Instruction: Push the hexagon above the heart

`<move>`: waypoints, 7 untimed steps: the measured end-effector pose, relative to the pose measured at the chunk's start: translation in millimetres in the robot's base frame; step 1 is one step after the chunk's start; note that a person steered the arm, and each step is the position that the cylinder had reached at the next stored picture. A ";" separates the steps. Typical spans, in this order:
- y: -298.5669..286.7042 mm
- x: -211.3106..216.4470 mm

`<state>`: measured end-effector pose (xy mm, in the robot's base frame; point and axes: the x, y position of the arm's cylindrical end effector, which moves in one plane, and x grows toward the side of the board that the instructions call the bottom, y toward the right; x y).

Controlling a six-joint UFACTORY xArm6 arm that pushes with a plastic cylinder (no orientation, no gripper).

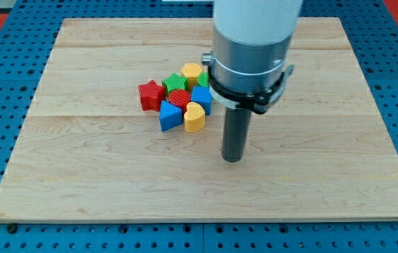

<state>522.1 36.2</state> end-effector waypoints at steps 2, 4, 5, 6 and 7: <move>-37.8 -39.9; -50.7 -89.5; -52.6 -116.9; -43.4 -121.0; -25.2 -127.3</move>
<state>394.9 11.0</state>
